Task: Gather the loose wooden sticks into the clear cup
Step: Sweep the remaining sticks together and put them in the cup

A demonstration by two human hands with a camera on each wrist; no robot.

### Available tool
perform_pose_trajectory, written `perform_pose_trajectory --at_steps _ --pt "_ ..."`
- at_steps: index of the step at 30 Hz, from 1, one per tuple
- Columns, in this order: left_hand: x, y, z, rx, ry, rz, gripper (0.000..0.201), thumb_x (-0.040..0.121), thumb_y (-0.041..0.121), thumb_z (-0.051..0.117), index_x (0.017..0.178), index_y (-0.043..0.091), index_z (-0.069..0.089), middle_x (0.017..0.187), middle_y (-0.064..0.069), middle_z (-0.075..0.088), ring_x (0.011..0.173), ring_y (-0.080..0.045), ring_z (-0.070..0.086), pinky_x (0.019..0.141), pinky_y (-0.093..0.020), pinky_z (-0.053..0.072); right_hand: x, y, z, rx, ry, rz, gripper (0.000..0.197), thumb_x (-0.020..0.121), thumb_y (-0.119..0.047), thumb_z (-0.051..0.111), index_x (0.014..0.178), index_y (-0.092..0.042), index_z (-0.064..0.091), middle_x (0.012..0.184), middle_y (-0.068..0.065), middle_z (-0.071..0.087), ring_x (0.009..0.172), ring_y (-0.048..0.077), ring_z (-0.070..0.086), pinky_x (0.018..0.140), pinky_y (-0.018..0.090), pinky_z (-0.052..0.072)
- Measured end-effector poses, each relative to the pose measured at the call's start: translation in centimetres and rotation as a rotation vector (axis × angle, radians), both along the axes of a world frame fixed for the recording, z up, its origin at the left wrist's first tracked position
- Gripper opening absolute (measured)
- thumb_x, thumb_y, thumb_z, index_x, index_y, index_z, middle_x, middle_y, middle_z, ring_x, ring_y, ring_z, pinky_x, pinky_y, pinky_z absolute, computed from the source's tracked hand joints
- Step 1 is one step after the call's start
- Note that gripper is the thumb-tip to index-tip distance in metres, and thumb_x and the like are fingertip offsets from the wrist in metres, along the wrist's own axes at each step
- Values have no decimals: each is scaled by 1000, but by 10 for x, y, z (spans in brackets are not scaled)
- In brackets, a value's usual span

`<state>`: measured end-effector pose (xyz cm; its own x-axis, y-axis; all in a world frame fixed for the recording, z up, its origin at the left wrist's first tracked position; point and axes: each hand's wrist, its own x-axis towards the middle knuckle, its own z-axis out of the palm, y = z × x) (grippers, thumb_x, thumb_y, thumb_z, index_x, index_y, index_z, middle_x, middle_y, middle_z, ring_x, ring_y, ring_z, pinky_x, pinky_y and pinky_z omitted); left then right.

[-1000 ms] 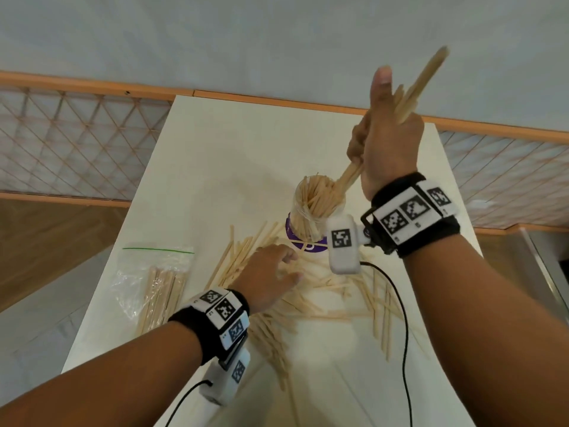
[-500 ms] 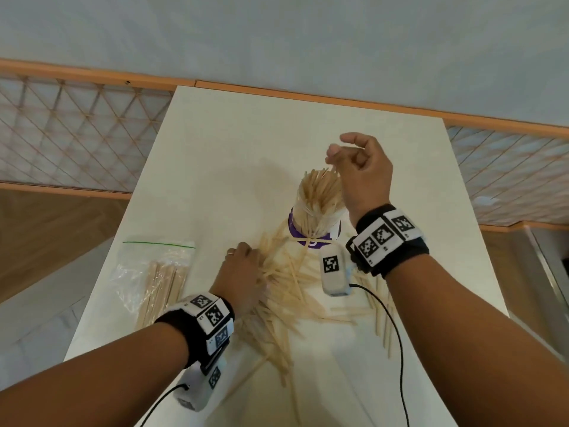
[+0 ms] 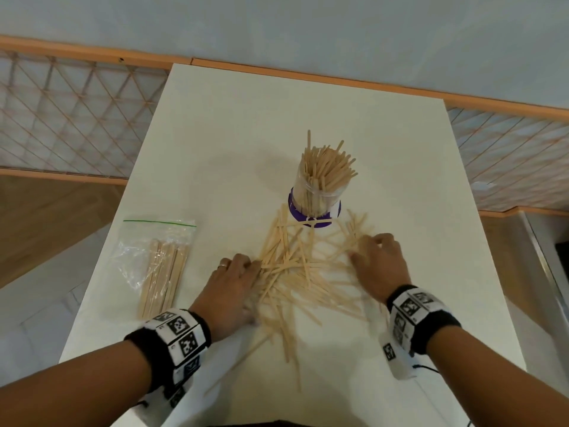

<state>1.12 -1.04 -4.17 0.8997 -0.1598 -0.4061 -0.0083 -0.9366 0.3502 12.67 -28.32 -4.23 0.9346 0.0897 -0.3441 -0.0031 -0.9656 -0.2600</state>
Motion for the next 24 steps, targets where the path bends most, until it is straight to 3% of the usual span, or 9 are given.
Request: perform_pose_trajectory --at_steps 4,7,10,12,16,20,24 --pt "14 -14 0 -88 -17 100 80 75 42 75 141 17 37 132 -4 39 115 -25 43 99 -36 43 -25 37 3 19 -26 217 59 88 -61 48 121 -12 55 129 14 48 116 33 47 95 41 43" --pt "23 -22 1 -91 -18 181 72 74 40 76 133 17 42 127 -5 43 113 -26 47 94 -37 46 -35 56 12 -24 -31 366 88 67 -89 41 120 -19 49 128 7 51 111 27 49 92 42 43" --pt "31 -27 1 -102 -12 220 66 75 37 76 130 15 45 125 -6 47 112 -26 50 93 -39 48 -39 67 11 -117 -44 507 120 48 -97 47 135 -15 37 132 5 48 113 25 46 96 44 41" --pt "35 -28 1 -108 -14 223 62 76 35 76 127 15 48 124 -5 50 112 -26 51 93 -39 48 -41 71 5 -174 -73 560 122 53 -88 58 143 -12 27 135 8 45 117 27 44 98 45 40" --pt "39 -26 0 -116 -7 234 56 76 33 77 122 14 52 120 -5 56 108 -26 54 90 -37 47 -36 73 0 -73 -105 519 99 70 -60 66 145 -9 26 124 10 53 110 30 51 93 43 43" --pt "41 -25 2 -126 32 292 52 78 27 75 122 14 51 117 -6 59 103 -25 59 86 -35 49 -28 77 4 18 -19 473 70 74 -37 69 130 -12 36 104 7 56 91 26 55 79 35 47" --pt "45 -24 9 -123 109 372 59 74 30 79 121 13 47 116 -9 62 100 -28 62 83 -39 53 -21 81 7 73 41 435 62 69 -22 72 118 -14 34 94 5 57 80 26 57 73 37 51"
